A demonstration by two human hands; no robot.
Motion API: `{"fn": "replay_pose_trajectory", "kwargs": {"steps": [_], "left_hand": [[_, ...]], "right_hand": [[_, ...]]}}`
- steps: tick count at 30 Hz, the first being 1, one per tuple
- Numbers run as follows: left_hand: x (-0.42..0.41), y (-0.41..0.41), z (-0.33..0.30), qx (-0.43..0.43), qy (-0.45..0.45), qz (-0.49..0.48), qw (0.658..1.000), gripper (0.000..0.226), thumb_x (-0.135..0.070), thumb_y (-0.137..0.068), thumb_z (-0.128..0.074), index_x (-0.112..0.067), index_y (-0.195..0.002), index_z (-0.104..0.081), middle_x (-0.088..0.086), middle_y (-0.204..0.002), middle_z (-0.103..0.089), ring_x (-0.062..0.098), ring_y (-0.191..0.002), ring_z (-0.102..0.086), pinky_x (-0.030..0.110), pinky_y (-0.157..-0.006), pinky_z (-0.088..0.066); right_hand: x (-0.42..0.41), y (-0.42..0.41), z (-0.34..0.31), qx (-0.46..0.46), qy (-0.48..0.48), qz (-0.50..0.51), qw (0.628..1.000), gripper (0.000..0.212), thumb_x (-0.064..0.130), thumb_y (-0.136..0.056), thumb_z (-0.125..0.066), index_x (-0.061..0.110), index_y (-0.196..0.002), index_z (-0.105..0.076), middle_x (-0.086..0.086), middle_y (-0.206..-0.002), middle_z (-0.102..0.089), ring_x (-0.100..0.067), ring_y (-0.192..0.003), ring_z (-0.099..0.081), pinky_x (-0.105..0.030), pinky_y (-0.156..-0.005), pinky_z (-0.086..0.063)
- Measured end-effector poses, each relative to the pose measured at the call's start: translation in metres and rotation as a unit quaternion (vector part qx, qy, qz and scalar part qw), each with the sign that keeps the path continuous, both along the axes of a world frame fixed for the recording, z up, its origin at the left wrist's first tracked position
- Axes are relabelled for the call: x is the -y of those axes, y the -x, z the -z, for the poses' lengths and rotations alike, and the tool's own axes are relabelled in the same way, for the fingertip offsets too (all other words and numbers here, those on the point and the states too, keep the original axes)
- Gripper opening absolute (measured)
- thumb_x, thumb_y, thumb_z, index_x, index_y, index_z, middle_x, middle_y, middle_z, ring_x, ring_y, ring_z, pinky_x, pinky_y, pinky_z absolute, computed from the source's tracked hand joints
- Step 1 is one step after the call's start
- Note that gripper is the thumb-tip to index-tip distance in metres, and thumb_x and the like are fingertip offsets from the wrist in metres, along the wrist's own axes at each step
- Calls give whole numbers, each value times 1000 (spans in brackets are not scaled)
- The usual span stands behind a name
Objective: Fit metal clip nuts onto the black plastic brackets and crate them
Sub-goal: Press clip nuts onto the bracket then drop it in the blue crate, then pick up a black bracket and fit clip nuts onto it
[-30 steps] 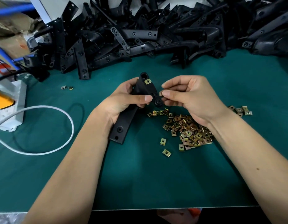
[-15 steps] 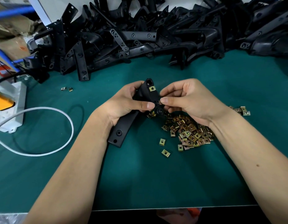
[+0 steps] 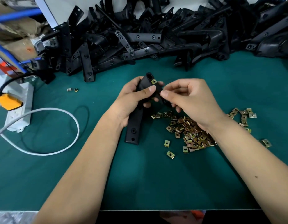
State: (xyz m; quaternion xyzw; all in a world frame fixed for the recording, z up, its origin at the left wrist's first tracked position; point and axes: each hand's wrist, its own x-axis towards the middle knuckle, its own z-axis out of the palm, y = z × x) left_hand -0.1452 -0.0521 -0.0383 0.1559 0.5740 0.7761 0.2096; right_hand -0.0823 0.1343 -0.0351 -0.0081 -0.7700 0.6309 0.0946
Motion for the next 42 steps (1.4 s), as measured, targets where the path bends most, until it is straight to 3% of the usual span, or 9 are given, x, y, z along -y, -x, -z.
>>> {"fn": "replay_pose_trajectory", "kwargs": {"steps": [2, 6, 10, 20, 28, 32, 36, 39, 42], "left_hand": [[-2, 1, 2, -1, -25, -5, 1000, 15, -3, -100, -57, -6, -114, -53, 10, -121, -72, 17, -80, -65, 18, -51, -42], [-6, 1, 5, -25, -35, -13, 999, 25, -2, -102, -53, -13, -125, -53, 4, -117, -72, 12, -83, -64, 17, -52, -42], [-8, 0, 5, -36, -25, -21, 999, 26, -5, -100, -56, -15, -124, -55, 2, -117, -72, 12, -83, -63, 18, -54, -42], [-12, -6, 2, -37, -8, -38, 999, 28, -2, -99, -56, -16, -124, -56, -1, -112, -70, 11, -79, -59, 17, -48, -41], [-53, -25, -24, -6, 10, -39, 999, 30, 2, -104, -49, -17, -126, -52, 3, -109, -61, 10, -69, -59, 16, -44, -37], [-115, -55, -47, -27, 15, 1, 1000, 30, 1, -103, -53, -16, -127, -55, -4, -95, -66, 8, -66, -60, 18, -45, -37], [-198, -107, -74, -94, 32, 50, 994, 28, -2, -99, -61, -19, -122, -61, -1, -104, -71, 13, -77, -64, 22, -48, -40], [-278, -169, -84, -125, 32, 146, 981, 23, -3, -99, -60, -19, -115, -62, -1, -96, -67, 9, -71, -59, 21, -45, -40], [-352, -242, -76, -119, 34, 234, 964, 17, -2, -101, -57, -15, -111, -61, -1, -91, -62, 12, -74, -56, 24, -54, -43]], "right_hand": [[1, 0, 2, -12, -52, 20, 998, 20, 32, -80, -88, 24, -95, -79, 5, -84, -76, -4, -73, -68, -18, -59, -51], [6, 0, 2, -54, -110, 63, 991, 17, 35, -77, -88, 27, -90, -79, 11, -81, -76, -4, -78, -70, -20, -71, -56], [10, 0, 2, -61, -133, 87, 985, 14, 36, -80, -85, 26, -88, -79, 13, -76, -74, -1, -75, -69, -18, -69, -56], [10, 1, 1, -70, -141, 67, 985, 17, 26, -82, -84, 15, -76, -73, 2, -69, -70, -11, -60, -59, -36, -61, -54], [-26, -19, -27, -31, -203, 78, 975, 25, 38, -84, -82, 17, -78, -72, 3, -71, -71, -11, -66, -64, -28, -60, -50], [-72, -65, -44, -46, -181, 170, 968, 30, 41, -86, -80, 16, -75, -69, 1, -65, -67, -10, -56, -57, -31, -55, -47], [-135, -133, -52, -64, -126, 269, 953, 29, 34, -90, -78, 8, -81, -69, -8, -67, -61, -26, -60, -57, -45, -56, -48], [-187, -212, -48, -93, -36, 333, 938, 22, 34, -92, -71, 12, -94, -69, -13, -77, -68, -18, -64, -62, -32, -50, -49], [-224, -292, -36, -109, 37, 393, 912, 14, 32, -99, -62, 22, -107, -67, 2, -85, -74, -12, -68, -69, -23, -52, -51]]}}
